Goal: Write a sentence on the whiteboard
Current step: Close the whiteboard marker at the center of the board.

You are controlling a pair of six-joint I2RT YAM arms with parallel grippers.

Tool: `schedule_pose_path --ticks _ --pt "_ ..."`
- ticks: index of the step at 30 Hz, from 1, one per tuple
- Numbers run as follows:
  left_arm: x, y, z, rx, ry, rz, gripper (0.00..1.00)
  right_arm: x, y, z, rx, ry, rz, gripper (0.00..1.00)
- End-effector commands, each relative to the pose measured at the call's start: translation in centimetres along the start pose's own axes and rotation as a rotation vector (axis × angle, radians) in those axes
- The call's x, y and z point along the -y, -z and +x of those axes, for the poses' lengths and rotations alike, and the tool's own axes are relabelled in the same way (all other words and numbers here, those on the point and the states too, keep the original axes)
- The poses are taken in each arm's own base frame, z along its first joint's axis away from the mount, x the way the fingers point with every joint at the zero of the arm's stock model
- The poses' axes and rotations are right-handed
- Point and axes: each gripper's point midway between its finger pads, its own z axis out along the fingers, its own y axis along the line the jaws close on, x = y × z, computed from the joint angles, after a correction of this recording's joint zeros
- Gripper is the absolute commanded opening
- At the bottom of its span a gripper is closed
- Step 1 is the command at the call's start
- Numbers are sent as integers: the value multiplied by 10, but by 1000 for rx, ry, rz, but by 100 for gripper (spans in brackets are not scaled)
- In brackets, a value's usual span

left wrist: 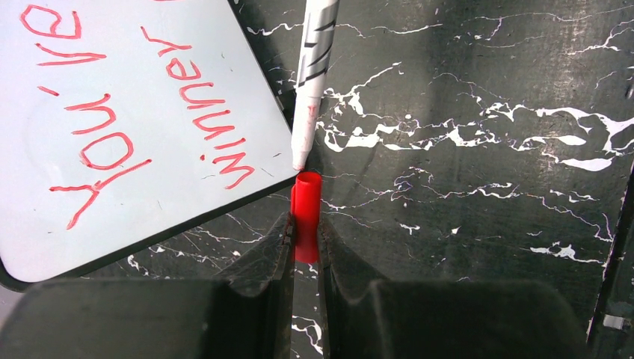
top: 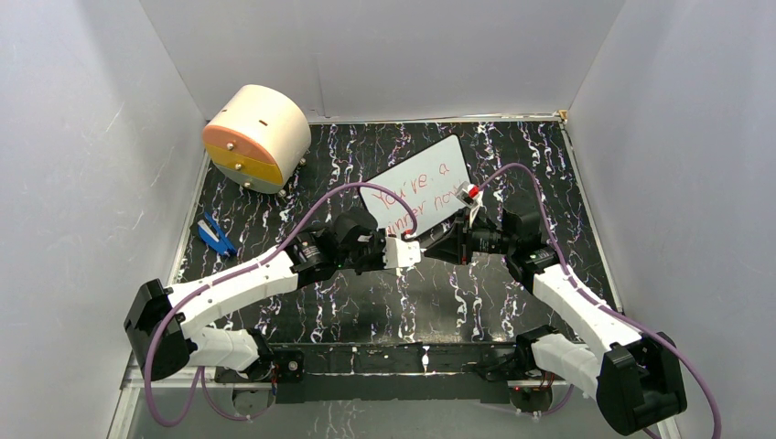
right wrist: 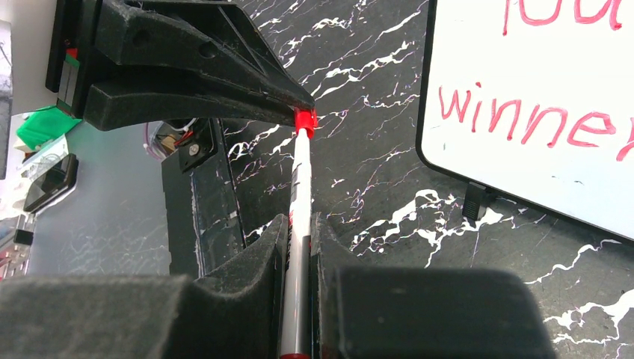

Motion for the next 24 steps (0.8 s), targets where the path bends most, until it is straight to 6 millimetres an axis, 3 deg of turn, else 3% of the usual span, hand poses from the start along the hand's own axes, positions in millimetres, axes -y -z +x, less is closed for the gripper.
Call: schedule_pose_path --ticks 1,24 --pt "-6 7 -13 33 -12 -19 0 -8 0 -24 42 74 -20 0" --pt "-11 10 -23 66 -12 -32 0 -8 -3 -17 18 54 -45 0"
